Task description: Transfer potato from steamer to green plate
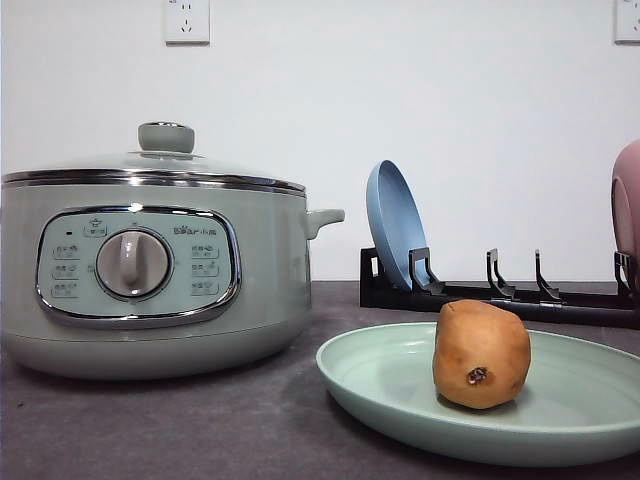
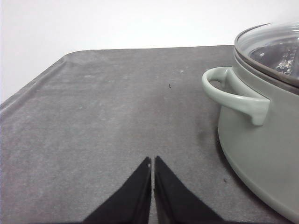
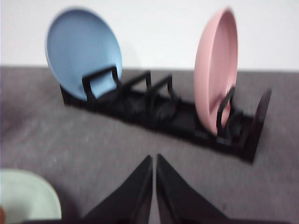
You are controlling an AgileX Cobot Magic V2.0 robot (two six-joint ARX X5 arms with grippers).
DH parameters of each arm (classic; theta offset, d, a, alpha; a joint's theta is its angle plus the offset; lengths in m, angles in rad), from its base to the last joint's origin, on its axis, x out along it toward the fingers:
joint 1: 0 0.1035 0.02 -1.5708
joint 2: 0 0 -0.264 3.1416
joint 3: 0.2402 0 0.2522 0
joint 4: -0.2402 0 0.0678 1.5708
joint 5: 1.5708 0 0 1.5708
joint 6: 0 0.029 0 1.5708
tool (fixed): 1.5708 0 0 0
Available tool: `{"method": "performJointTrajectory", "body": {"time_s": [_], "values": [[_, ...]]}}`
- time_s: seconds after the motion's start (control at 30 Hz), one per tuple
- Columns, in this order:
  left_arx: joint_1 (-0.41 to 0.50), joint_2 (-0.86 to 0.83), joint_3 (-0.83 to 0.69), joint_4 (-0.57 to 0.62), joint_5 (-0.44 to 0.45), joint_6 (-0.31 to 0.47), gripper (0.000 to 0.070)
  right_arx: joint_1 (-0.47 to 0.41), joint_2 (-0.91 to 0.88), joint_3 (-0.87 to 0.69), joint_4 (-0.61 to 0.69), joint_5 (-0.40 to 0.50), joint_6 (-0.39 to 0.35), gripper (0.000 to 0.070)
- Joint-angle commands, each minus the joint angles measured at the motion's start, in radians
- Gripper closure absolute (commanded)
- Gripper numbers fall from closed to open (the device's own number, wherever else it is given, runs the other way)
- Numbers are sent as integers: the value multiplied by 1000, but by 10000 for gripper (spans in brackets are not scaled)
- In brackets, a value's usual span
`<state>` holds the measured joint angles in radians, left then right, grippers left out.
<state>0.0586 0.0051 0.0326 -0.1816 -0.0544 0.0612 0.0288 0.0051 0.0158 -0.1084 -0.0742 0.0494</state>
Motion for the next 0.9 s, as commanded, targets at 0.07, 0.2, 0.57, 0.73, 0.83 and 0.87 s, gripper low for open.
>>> {"method": "performJointTrajectory", "body": {"time_s": [0.07,0.2,0.57,0.73,0.83,0.87], "values": [[1,-2,-19,-8,-3,-2,699,-1,-2,-5,-72,5,9,700],[1,-2,-19,-9,-3,-2,699,-1,-2,-5,-68,4,24,700],[1,-2,-19,-8,-3,-2,699,-1,-2,-5,-46,-3,33,700],[1,-2,-19,-8,-3,-2,699,-1,-2,-5,-46,-3,33,700],[1,-2,-19,-8,-3,-2,699,-1,-2,-5,-46,-3,33,700],[1,-2,-19,-8,-3,-2,699,-1,-2,-5,-46,-3,33,700]]}}
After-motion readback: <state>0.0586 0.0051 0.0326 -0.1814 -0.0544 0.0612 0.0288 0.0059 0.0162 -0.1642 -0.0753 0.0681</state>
